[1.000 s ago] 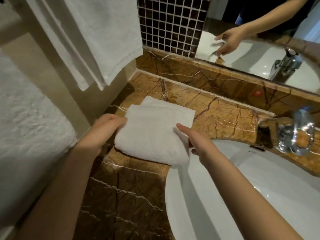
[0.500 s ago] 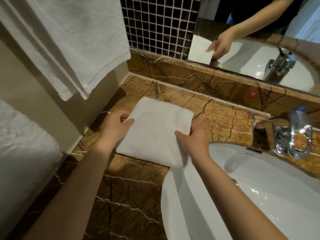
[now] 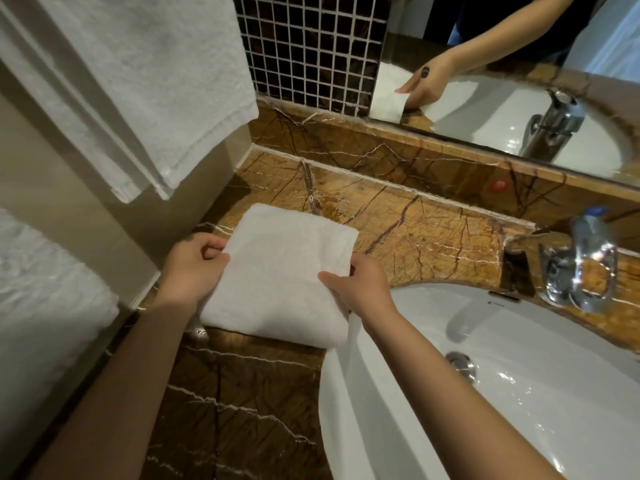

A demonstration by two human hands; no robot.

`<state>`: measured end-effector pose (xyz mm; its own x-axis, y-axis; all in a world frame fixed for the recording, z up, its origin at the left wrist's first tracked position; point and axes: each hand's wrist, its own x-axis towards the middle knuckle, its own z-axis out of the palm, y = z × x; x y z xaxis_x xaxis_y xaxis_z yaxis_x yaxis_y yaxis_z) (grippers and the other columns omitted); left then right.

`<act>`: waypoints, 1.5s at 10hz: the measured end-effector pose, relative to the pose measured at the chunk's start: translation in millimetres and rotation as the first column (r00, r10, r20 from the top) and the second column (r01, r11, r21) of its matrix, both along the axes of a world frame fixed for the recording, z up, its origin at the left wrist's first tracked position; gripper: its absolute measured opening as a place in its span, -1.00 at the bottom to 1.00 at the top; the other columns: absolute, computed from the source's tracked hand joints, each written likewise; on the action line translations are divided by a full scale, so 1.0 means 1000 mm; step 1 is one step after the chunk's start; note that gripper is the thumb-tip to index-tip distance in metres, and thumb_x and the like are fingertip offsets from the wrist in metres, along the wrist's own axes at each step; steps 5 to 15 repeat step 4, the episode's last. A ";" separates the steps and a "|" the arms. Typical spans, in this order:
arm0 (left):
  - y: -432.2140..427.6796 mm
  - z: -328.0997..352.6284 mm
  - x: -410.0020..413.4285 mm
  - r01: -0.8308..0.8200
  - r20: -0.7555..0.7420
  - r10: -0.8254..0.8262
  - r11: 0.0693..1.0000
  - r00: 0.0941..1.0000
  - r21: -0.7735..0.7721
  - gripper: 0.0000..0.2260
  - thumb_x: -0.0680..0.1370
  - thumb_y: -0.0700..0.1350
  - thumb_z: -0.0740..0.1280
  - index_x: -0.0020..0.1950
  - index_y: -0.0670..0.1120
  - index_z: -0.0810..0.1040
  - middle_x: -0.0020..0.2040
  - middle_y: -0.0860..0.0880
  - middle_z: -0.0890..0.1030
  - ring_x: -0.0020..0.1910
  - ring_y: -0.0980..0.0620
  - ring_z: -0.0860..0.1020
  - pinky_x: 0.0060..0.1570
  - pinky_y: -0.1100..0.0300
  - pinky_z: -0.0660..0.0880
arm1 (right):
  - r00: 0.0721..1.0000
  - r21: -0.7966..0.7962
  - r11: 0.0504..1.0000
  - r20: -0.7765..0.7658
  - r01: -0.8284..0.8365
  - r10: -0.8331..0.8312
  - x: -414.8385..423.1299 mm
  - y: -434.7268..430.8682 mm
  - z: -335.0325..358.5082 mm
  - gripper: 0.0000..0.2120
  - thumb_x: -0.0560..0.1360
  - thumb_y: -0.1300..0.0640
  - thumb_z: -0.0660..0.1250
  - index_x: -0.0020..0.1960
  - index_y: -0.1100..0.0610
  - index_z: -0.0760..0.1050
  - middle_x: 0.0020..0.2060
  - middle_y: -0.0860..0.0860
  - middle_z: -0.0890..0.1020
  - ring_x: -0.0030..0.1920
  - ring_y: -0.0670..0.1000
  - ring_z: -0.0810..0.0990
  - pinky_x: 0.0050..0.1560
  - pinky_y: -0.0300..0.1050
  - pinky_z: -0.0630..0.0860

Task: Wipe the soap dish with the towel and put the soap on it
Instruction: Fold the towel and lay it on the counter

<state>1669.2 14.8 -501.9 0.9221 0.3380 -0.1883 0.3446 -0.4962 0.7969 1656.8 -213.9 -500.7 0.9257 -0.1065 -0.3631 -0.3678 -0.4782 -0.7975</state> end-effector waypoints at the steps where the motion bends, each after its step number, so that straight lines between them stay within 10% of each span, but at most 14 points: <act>1: -0.002 -0.001 -0.001 0.042 0.004 -0.043 0.992 0.999 0.119 -0.87 0.50 -0.24 0.34 -0.05 -0.01 0.55 -0.20 0.13 0.53 -0.19 0.14 0.47 -0.10 0.09 0.38 | 1.000 -0.024 0.999 -0.017 -0.026 0.026 0.002 -0.003 0.003 -0.72 0.41 0.10 0.42 0.02 0.27 0.56 -0.05 0.16 0.66 -0.10 0.13 0.61 -0.03 0.16 0.57; 3: -0.010 0.006 -0.006 0.069 -0.010 -0.069 0.969 0.998 0.238 -0.88 0.55 -0.21 0.26 0.01 -0.01 0.52 -0.03 -0.03 0.59 -0.02 -0.07 0.52 -0.06 0.05 0.42 | 1.000 -0.019 0.999 -0.013 0.028 -0.029 -0.001 0.002 0.004 -0.86 0.41 0.08 0.41 -0.06 0.09 0.55 -0.06 0.05 0.67 -0.25 -0.03 0.54 -0.28 -0.09 0.47; 4: -0.027 0.020 -0.011 0.089 0.105 -0.145 0.905 0.984 0.416 -0.74 0.58 -0.24 0.17 0.24 -0.08 0.48 0.18 -0.14 0.56 0.10 -0.15 0.51 0.04 -0.01 0.44 | 0.999 -0.280 0.960 0.041 0.002 0.010 -0.008 0.004 0.017 -0.71 0.45 0.03 0.33 0.13 0.12 0.47 0.00 0.05 0.62 -0.11 0.08 0.56 -0.28 -0.10 0.40; 15: -0.027 0.020 -0.011 0.089 0.105 -0.145 0.905 0.984 0.416 -0.74 0.58 -0.24 0.17 0.24 -0.08 0.48 0.18 -0.14 0.56 0.10 -0.15 0.51 0.04 -0.01 0.44 | 0.999 -0.280 0.960 0.041 0.002 0.010 -0.008 0.004 0.017 -0.71 0.45 0.03 0.33 0.13 0.12 0.47 0.00 0.05 0.62 -0.11 0.08 0.56 -0.28 -0.10 0.40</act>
